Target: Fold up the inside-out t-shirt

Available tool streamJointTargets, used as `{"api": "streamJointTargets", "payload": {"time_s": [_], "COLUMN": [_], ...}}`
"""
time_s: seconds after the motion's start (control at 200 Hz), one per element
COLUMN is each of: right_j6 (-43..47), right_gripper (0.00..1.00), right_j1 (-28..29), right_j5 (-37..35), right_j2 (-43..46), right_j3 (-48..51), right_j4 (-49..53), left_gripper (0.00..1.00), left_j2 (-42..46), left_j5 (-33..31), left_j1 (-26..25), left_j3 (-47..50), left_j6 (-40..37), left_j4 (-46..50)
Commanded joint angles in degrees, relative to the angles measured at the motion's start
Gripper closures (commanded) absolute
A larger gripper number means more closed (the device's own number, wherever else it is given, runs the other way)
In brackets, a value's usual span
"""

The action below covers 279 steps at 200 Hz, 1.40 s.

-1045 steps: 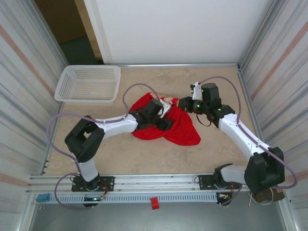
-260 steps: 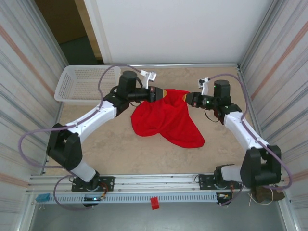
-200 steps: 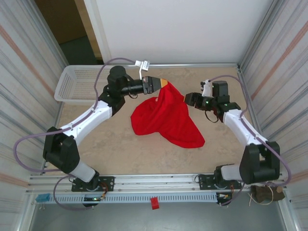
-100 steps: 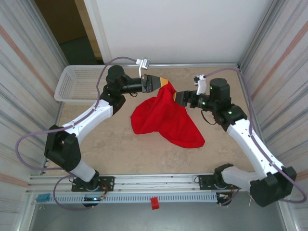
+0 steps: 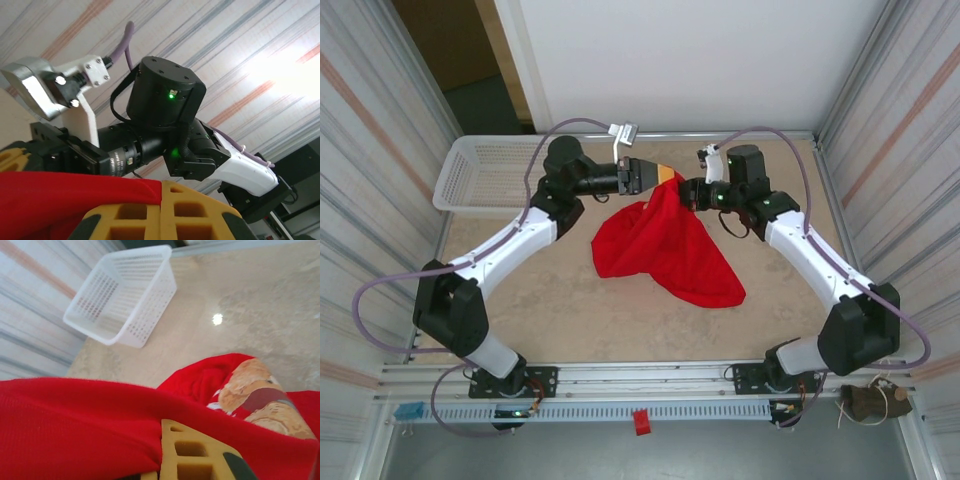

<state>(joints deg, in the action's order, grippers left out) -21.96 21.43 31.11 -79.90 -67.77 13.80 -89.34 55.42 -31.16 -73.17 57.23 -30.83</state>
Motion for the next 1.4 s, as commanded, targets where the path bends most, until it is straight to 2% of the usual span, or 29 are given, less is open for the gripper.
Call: {"api": "streamJointTargets", "payload": {"time_s": [0.0,0.1,0.15,0.21,0.286,0.371,0.471,0.626,0.781,0.877,1.027,1.292,1.393], "right_j6": [-0.36,-5.24,-8.38,-11.46,-13.20,-13.98,-14.68,-15.66,-15.66,-15.66,-15.66,-15.82,-15.93], "right_gripper": [1.00,1.00,1.00,1.00,1.00,1.00,1.00,1.00,1.00,1.00,1.00,1.00,1.00], "right_j1": [-2.21,-5.45,-6.48,-6.93,-6.90,-6.98,-7.24,-7.21,-7.11,-7.02,-6.97,-6.80,-6.67], "right_j5": [10.45,21.17,25.87,29.55,32.40,32.79,32.61,32.30,31.30,31.14,31.11,31.73,31.96], "right_j2": [3.12,7.49,9.36,10.47,10.65,10.14,9.47,8.89,9.30,9.41,9.34,9.67,9.61], "right_j3": [0.03,3.74,5.79,7.09,7.54,7.72,7.87,8.37,9.18,9.41,9.17,8.88,8.79], "right_j4": [-2.27,-9.16,-14.20,-18.63,-21.19,-22.36,-23.60,-24.61,-24.43,-24.27,-23.91,-23.95,-24.26], "left_gripper": [1.00,0.99,0.87,0.80,0.61,0.53,0.46,0.40,0.37,0.35,0.33,0.32,0.29], "left_j2": [0.96,0.48,-0.61,-2.13,-3.02,-1.53,3.29,11.44,17.43,18.24,15.74,10.41,5.55], "left_j5": [-3.83,-10.82,-13.55,-15.50,-17.10,-17.76,-20.82,-29.98,-46.17,-52.77,-52.97,-53.93,-50.95], "left_j1": [3.63,8.16,9.96,11.30,11.70,11.06,8.64,1.84,-6.18,-9.97,-10.77,-10.77,-10.18], "left_j3": [0.82,2.29,1.89,0.92,0.39,2.38,5.94,9.02,13.90,14.17,11.68,8.84,5.30], "left_j6": [-2.55,-5.09,-6.40,-8.73,-10.84,-11.47,-14.42,-22.34,-26.23,-31.36,-36.86,-41.83,-43.62], "left_j4": [2.76,8.68,12.69,16.42,19.72,20.02,21.72,30.05,31.52,31.35,32.95,34.16,35.79]}}
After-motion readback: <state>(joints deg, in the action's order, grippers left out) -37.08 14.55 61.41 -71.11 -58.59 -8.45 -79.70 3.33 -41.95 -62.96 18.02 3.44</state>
